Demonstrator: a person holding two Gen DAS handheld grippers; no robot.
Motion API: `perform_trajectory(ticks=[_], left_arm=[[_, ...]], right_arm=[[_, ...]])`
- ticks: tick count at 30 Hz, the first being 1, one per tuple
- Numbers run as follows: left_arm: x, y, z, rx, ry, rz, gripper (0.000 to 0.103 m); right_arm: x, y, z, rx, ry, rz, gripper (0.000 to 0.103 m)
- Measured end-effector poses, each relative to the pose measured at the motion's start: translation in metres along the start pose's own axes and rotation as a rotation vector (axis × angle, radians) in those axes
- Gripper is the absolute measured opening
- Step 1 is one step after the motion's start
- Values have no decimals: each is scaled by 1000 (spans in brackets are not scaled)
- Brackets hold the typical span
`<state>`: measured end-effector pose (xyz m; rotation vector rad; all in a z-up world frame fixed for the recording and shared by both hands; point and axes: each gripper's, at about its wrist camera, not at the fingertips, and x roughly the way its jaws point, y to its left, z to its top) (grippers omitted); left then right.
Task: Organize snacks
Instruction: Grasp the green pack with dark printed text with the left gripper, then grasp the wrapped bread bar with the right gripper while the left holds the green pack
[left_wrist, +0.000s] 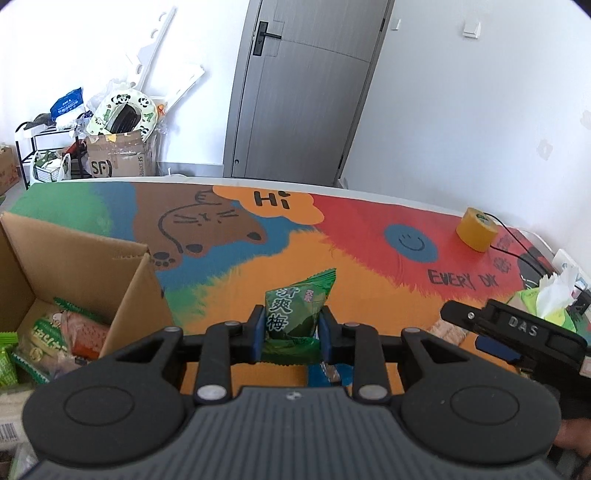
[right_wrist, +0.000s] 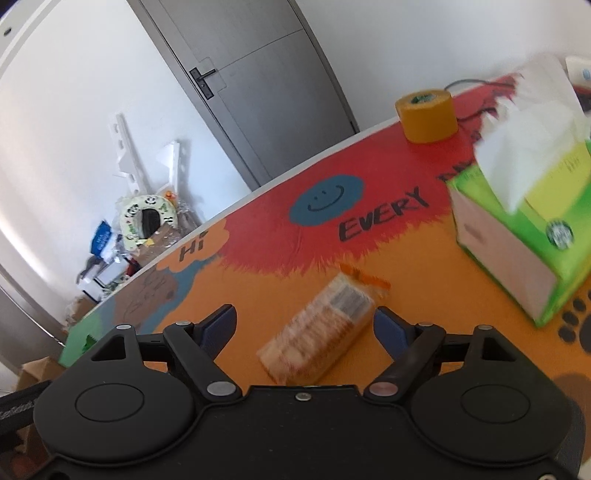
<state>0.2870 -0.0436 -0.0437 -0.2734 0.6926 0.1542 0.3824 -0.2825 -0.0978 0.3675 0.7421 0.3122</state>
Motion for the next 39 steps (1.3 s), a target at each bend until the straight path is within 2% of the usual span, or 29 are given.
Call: perform_trajectory(ticks=[7,11,12,14,15,16,18,19,22,30,39], left_arm=[[5,3,4,-8,-5,6,28],[8,6,5,-25,-9,14,28],[8,6,5,-29,-9,14,28],[12,6,4,-27,-10,18,28],[12,6,4,-31,-8,21,28],[14,7,3,-35,-4,21,28],[14,7,3,-32,-3,22,28],[13,7,2,-31,-4,22,28],[10,5,2,-29,-7,17,28],[-1,1,0,-22,-18,5,28],[-12,0,-7,-25,-12,-23,28]], right_arm=[[21,13,11,-27,-26,-116,96],[37,17,12,-55,-19,-177,96],[40,18,9,-68,-9,-193,93],[43,16,5,-82,10,-220,81],[42,16,2,-90,9,-226,72],[39,16,0,-112,1,-238,59],[34,13,-2,-127,-4,-254,44],[30,10,-2,-117,-2,-242,36],[20,2,-3,-85,2,-204,30],[-16,-19,-13,-23,0,-41,28],[-42,-20,-14,-15,-7,23,28]])
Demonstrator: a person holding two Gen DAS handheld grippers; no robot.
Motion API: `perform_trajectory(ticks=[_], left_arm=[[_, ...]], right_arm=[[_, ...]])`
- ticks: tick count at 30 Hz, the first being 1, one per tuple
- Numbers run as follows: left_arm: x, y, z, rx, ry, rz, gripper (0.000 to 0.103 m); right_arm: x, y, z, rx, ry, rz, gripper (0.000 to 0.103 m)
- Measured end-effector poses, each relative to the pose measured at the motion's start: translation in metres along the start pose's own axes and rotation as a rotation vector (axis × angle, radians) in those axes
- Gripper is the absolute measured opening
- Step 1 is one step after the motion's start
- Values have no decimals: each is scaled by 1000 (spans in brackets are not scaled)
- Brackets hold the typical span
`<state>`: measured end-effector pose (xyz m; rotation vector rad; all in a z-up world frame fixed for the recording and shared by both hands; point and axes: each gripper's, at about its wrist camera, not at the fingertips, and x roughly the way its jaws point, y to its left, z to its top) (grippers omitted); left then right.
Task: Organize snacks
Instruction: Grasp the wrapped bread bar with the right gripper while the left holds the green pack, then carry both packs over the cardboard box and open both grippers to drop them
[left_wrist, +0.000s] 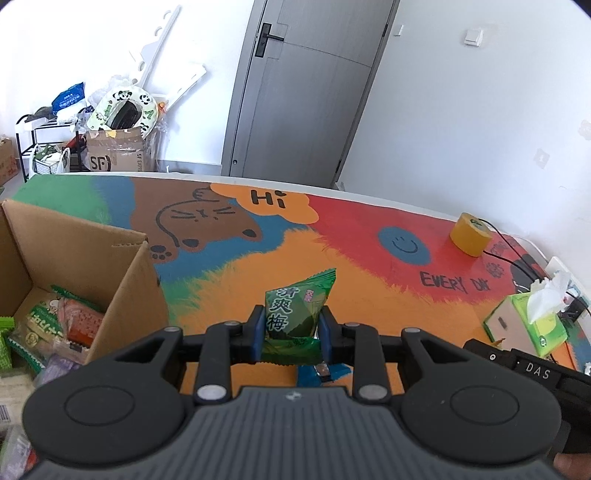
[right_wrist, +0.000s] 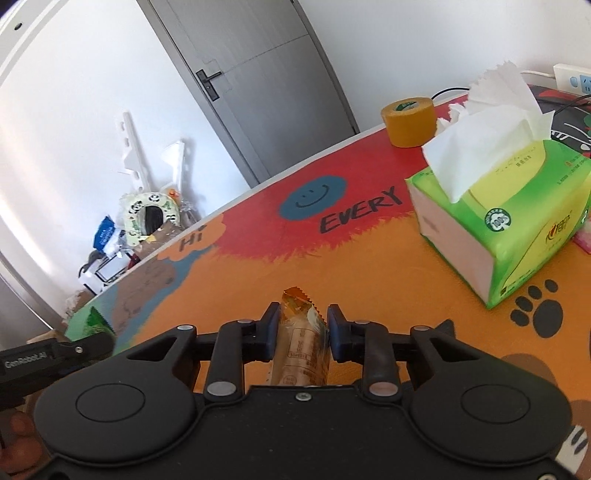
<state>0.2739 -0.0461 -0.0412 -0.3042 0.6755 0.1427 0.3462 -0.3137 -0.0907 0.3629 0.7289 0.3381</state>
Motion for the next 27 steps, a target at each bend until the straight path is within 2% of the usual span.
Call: perform_trajectory(ticks=[11,27], left_arm=[[-31,14,5,-13,-47,-31,28],[-87,56,13,-31,-134,-12,28]], right_arm=[[-17,46,-1,-66,-39,29,28],[-37,122,-7,-164,-89,151,28]])
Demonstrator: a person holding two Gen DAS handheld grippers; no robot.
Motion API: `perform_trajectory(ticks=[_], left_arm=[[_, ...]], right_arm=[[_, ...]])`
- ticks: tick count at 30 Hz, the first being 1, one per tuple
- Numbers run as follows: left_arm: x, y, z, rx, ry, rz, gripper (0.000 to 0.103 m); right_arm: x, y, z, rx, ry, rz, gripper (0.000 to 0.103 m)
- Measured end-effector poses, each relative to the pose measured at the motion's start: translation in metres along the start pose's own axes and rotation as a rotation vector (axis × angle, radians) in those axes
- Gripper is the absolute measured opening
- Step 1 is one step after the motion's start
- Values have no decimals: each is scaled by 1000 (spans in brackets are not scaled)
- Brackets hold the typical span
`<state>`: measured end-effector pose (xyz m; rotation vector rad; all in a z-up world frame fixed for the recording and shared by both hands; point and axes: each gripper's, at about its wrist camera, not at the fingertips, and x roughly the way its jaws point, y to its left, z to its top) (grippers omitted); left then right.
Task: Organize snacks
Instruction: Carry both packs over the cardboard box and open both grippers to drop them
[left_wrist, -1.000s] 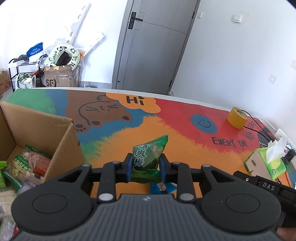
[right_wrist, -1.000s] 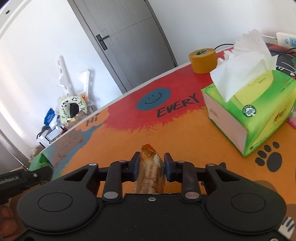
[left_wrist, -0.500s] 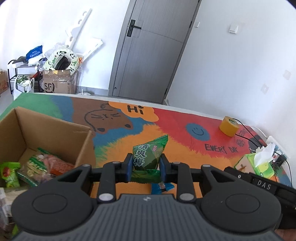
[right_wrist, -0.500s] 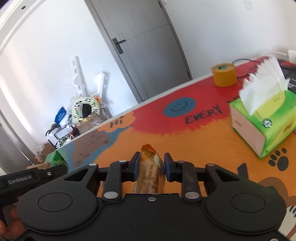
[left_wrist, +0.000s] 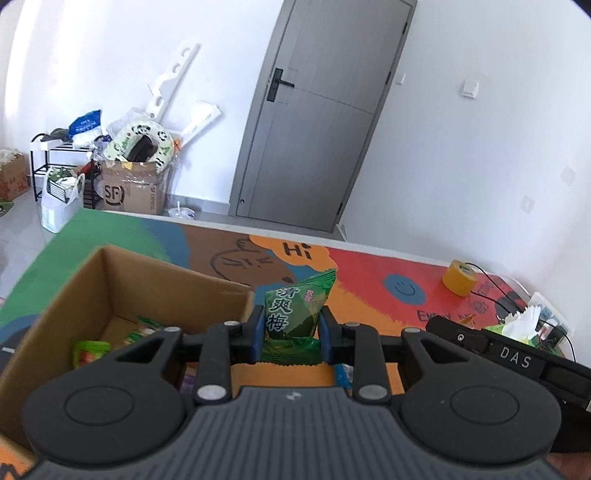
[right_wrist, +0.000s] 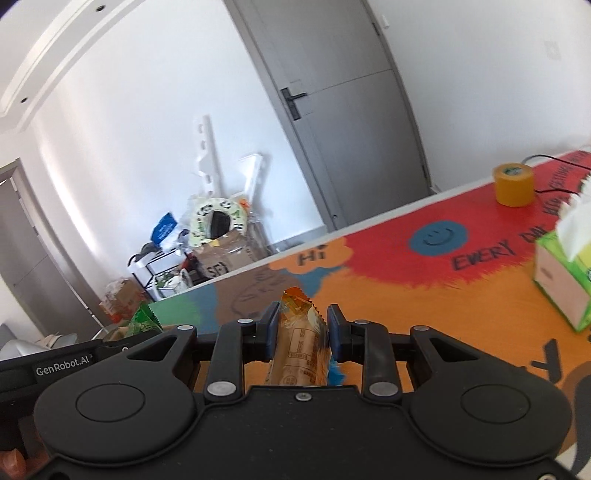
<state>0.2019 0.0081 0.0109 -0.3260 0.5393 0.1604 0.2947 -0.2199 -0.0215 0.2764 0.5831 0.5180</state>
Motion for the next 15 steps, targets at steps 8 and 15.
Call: perform_trajectory(ticks=[8,15], left_arm=[[-13,30,1,-32,-13,30,28],[-22,58,1,-64,-12,62,28]], right_arm=[[5,35,-2,-29,7,70,28],[16,64,-6,-66,27,99,28]])
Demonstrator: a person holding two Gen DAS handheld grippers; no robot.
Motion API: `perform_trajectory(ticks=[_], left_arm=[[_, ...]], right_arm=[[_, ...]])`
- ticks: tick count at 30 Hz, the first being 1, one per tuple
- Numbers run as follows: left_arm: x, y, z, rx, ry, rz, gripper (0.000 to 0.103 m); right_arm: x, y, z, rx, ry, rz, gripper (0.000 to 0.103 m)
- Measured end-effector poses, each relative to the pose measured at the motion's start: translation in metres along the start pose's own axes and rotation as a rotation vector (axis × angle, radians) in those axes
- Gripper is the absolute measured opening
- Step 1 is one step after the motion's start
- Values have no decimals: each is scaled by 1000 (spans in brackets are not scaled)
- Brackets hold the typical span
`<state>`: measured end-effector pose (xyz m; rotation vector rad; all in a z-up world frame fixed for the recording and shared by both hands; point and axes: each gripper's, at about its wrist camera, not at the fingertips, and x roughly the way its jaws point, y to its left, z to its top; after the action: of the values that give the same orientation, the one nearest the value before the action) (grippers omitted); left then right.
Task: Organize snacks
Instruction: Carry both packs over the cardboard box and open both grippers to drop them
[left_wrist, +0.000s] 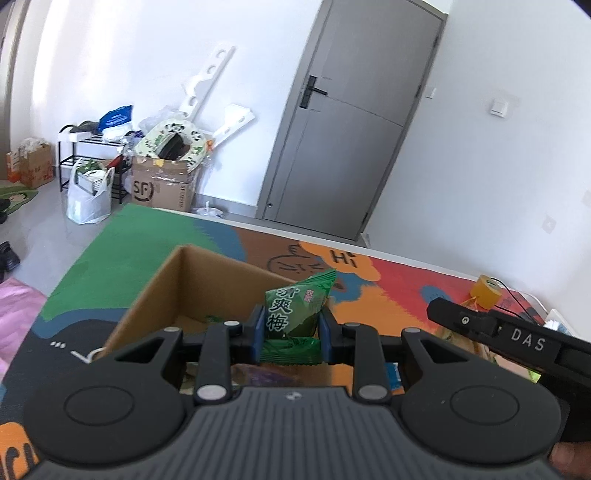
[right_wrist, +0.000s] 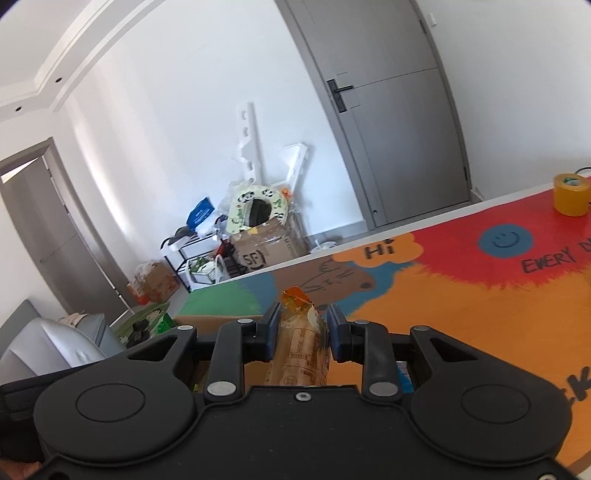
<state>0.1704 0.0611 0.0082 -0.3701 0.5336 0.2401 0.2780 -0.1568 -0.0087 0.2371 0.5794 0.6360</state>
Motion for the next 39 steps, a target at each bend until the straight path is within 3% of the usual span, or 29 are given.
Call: perform_trajectory(ticks=[13,16,19,27,32,34,39], left_arm=[[10,43,4,-69,27,31,29],[13,52,4,-100,35,53,35],[13,57,5,-107,43,55,51],[-9,67,7,-120,12,89,57],[-15,70,7,-131,2,123,62],[-17,66,6,-131,-2,130,70],[-17,49,3,-112,-12,122,78]], right_arm=[[24,45,-1,-48,28,56,28],[28,52,0,-53,27,59,28],[30,58,0,-56,26,61,28],[41,78,4,-59,16,99,29],[34,84,10,-64,-19,142,38],[29,80,10,-61,-19,126,61],[15,54,4,-25,-15,76,66]])
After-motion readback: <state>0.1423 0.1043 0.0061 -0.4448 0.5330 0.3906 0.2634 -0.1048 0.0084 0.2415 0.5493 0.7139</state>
